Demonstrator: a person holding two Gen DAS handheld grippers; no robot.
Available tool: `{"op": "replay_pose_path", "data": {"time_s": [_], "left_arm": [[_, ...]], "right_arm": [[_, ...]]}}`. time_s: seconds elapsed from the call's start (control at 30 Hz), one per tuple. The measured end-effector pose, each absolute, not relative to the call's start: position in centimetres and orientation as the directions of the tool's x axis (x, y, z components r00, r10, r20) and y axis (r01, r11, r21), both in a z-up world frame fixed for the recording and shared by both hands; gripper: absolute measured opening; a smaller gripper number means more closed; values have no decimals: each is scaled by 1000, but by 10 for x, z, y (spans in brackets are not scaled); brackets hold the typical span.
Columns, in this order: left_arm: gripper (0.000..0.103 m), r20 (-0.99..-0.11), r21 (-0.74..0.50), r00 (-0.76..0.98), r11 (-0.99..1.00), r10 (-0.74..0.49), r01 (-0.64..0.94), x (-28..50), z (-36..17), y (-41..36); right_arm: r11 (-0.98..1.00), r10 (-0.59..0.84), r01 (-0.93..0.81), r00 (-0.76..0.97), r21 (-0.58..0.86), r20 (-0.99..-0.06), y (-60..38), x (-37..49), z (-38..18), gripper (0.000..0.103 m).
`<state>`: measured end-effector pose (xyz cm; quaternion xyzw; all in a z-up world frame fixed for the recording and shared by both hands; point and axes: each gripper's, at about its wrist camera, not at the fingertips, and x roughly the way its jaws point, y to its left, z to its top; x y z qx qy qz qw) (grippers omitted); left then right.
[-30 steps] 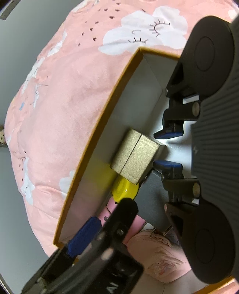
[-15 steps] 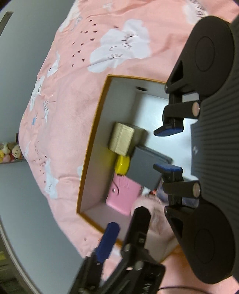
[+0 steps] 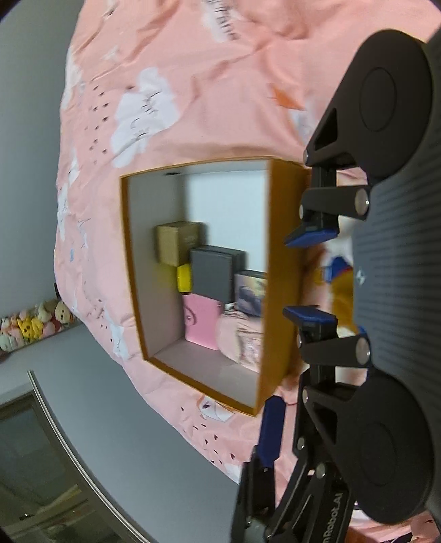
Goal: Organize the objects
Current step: 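Open both grippers and withdraw them from the box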
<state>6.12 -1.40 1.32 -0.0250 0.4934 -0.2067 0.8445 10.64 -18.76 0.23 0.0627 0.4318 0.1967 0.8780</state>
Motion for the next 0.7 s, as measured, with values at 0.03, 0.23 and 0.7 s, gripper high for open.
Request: {"op": "replay_pose_path", "data": {"time_s": [0.03,0.23,0.7], "left_arm": [[72,-824,-241,429,914,-370,327,55,8,-14],[72,-833,-205,451,935,-322,289,25,-25,-14],[72,-750,-450,493,886,-441,107,38,-30,-6]], "right_arm": [[919,392,-283,556,276,-733,-188,100,0,41],[920,388,-289,573,265,-722,-180,68,-10,40],[964,267,-154,604,218,-751,-199,75,-25,40]]}}
